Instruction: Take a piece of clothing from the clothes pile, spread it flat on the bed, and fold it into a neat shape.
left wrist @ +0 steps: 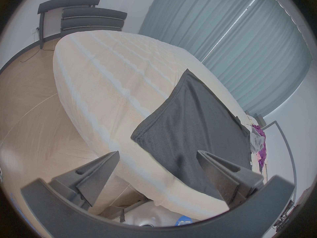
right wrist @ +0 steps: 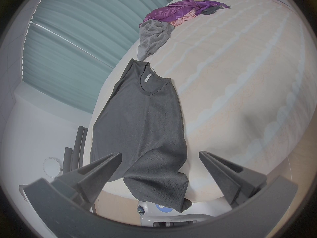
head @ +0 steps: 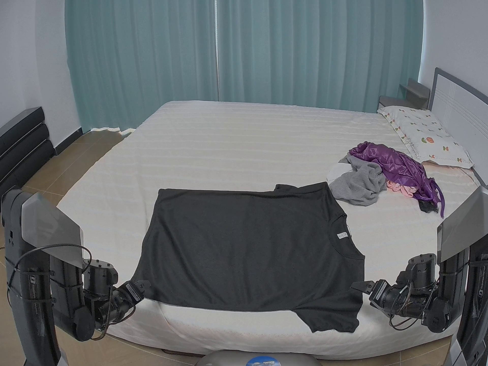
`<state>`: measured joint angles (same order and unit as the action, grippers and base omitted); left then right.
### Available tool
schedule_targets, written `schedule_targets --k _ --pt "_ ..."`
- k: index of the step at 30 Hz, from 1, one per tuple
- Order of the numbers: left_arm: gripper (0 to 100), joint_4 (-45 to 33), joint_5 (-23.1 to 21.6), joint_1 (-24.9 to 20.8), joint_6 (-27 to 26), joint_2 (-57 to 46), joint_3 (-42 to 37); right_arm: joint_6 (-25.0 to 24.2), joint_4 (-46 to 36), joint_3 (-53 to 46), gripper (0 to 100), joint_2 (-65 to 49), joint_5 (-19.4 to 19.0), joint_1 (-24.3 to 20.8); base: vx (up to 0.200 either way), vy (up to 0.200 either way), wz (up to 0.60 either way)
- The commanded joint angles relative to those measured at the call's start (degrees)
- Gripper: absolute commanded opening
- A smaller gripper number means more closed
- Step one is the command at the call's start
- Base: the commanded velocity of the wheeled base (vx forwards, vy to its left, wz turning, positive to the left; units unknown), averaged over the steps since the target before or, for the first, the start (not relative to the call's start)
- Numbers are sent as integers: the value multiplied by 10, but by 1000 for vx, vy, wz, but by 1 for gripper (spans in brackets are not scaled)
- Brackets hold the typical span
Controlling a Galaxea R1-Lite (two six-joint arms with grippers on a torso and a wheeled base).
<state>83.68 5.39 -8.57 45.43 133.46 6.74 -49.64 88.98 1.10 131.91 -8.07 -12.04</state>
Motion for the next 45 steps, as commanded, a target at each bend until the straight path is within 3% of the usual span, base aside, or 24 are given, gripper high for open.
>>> schedule_targets --k 1,7,8,30,34,45 --pt "100 -2 8 0 -3 34 20 1 9 1 100 4 0 -3 0 0 0" --pt "100 -2 46 3 -28 58 53 1 8 1 100 5 -1 -3 0 0 0" --pt "0 -2 47 4 -28 59 55 1 8 1 100 5 -1 -3 0 0 0" --pt "0 2 51 30 -28 48 20 8 8 7 100 23 1 -6 0 0 0" --pt "0 2 49 32 -23 48 19 25 8 29 100 51 9 -26 0 0 0" --pt "0 2 43 33 -21 51 23 64 8 76 100 87 11 -25 0 0 0"
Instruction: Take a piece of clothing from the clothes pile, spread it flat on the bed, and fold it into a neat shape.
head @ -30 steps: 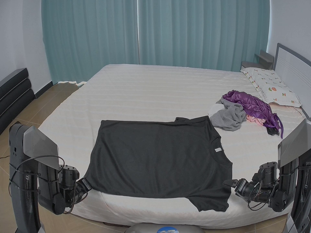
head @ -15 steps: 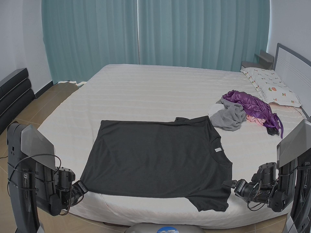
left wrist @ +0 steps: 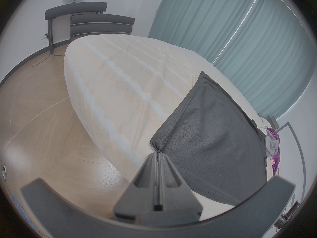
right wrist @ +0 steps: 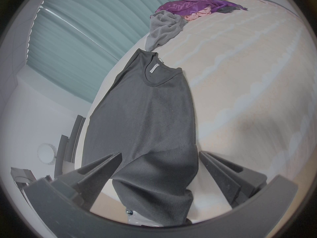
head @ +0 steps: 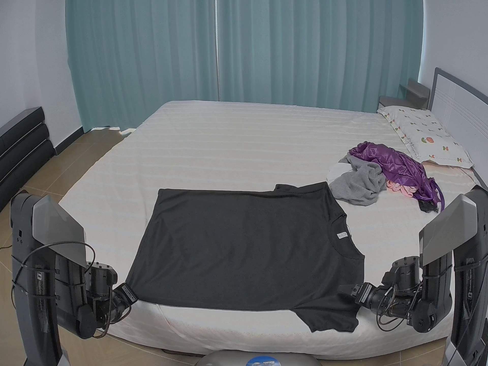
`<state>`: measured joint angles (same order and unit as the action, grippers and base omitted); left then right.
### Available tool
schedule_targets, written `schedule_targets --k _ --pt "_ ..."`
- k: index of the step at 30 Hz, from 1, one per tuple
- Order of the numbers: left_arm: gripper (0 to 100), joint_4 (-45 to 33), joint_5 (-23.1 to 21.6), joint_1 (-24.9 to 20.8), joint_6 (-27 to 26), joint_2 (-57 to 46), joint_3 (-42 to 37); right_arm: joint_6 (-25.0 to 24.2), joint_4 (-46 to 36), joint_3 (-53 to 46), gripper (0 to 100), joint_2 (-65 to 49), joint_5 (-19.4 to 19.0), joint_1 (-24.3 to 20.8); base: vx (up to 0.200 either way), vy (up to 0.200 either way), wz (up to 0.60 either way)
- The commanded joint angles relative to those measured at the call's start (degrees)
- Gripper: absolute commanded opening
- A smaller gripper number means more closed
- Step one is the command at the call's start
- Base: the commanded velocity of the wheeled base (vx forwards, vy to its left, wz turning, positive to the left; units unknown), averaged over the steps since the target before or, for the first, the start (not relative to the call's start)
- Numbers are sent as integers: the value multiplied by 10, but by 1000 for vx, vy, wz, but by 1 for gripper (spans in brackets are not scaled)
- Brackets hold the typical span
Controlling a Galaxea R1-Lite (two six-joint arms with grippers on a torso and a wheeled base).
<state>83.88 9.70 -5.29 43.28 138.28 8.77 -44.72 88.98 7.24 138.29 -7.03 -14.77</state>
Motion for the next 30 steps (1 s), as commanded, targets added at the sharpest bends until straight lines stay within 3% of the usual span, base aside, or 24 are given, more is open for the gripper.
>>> schedule_targets --k 1,3,4,16,30 --pt "0 0 0 0 1 3 3 18 8 17 100 24 1 2 0 0 0" --pt "0 0 -4 0 1 3 3 24 8 26 100 30 11 1 0 0 0" --pt "0 0 -6 0 1 3 3 25 8 32 0 33 18 0 0 0 0" --pt "0 1 -5 0 1 4 5 26 1 95 0 -20 36 33 0 0 0" --pt "0 1 -5 0 1 4 6 45 -172 257 0 -8 33 33 0 0 0"
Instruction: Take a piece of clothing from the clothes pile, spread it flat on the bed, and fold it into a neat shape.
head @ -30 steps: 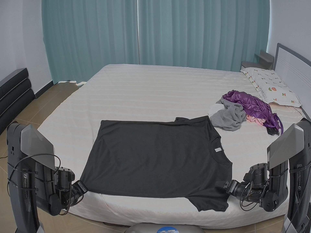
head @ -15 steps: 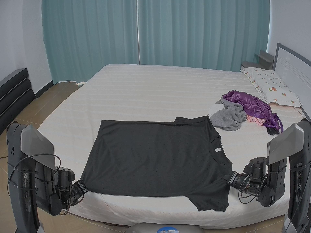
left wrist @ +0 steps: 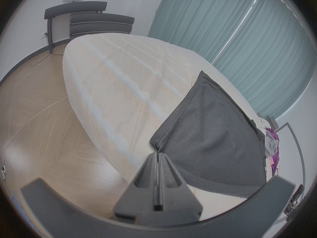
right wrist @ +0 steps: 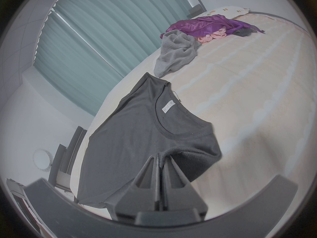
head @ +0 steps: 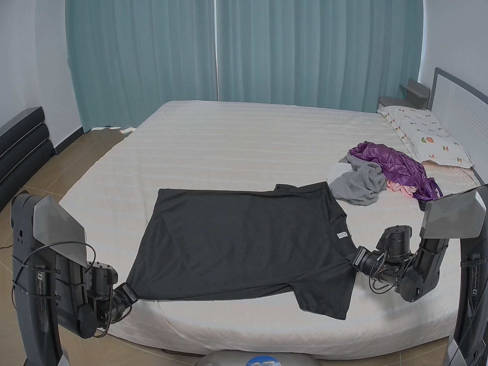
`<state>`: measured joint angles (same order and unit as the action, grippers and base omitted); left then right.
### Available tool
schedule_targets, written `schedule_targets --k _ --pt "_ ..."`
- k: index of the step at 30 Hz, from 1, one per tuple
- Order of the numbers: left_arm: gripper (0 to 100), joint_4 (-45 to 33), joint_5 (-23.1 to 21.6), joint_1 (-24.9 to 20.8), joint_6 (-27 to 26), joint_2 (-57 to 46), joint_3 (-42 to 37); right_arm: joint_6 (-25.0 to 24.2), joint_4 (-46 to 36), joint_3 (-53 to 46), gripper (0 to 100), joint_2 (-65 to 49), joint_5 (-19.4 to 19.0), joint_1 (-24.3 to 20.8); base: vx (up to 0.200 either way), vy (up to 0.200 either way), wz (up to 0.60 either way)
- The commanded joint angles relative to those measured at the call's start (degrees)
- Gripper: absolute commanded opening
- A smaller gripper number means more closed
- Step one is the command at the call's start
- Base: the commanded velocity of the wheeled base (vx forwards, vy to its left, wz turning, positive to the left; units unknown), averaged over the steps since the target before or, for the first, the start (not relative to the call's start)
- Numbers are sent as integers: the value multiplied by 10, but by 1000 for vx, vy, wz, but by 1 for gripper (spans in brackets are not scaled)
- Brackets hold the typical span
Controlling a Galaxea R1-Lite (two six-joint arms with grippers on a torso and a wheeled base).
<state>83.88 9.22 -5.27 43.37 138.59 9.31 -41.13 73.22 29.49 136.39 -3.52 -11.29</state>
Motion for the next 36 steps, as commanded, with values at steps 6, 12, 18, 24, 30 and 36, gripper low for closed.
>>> schedule_targets --k 6,12,18,24,30,36 --pt "0 0 0 0 0 1 0 27 -11 29 100 19 -4 1 0 0 0" --pt "0 0 0 -1 0 1 0 28 -8 -10 100 -41 -18 14 0 0 0" --pt "0 1 0 -1 0 1 0 34 -7 -87 100 -69 -76 5 0 0 0" --pt "0 1 0 0 0 1 -1 84 1 -123 100 -29 -96 -11 0 0 0" --pt "0 0 0 -1 0 1 0 89 39 -109 100 18 -90 -24 0 0 0" --pt "0 0 0 0 0 1 0 90 51 -94 100 41 -85 -24 0 0 0"
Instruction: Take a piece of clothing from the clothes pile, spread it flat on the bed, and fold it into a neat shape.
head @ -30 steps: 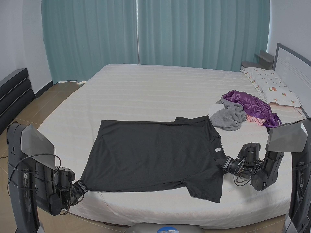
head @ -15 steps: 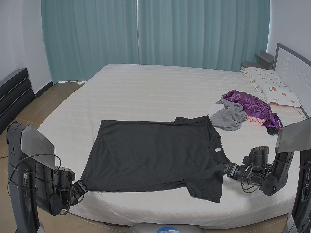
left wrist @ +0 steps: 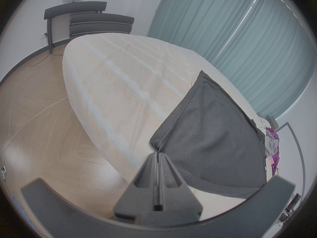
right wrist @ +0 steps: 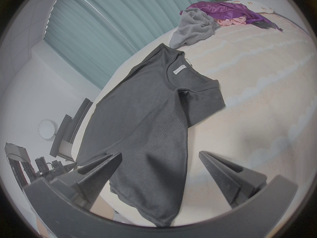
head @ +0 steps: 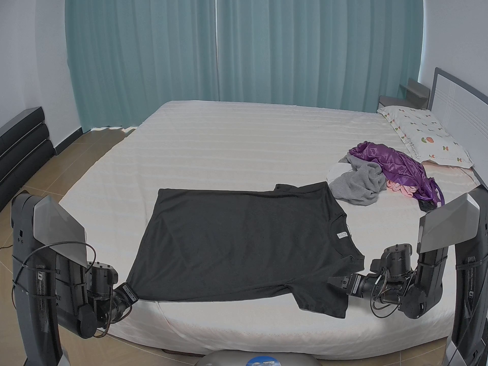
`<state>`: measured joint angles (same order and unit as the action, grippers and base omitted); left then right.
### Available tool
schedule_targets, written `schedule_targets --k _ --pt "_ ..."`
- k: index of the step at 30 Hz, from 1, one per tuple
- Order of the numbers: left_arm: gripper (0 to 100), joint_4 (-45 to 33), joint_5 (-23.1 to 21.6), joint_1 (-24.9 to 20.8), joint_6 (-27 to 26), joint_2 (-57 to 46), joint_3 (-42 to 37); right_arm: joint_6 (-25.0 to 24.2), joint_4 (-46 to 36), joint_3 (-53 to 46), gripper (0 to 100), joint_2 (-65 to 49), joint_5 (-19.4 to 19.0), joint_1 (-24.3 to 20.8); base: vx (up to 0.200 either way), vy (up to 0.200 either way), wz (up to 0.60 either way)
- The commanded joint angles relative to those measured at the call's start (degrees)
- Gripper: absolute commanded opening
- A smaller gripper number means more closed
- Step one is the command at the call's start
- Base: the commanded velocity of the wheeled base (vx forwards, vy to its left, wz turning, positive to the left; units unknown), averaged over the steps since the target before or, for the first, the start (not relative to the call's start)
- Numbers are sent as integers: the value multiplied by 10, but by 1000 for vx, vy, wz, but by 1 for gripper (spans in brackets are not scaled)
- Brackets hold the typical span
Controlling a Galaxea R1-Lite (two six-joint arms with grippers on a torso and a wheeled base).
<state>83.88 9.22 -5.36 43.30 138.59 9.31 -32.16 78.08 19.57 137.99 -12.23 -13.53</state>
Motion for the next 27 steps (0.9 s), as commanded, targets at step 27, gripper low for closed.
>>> schedule_targets --k 27 --pt "0 9 5 8 -69 -58 -61 2 61 -196 0 -147 -36 60 0 0 0"
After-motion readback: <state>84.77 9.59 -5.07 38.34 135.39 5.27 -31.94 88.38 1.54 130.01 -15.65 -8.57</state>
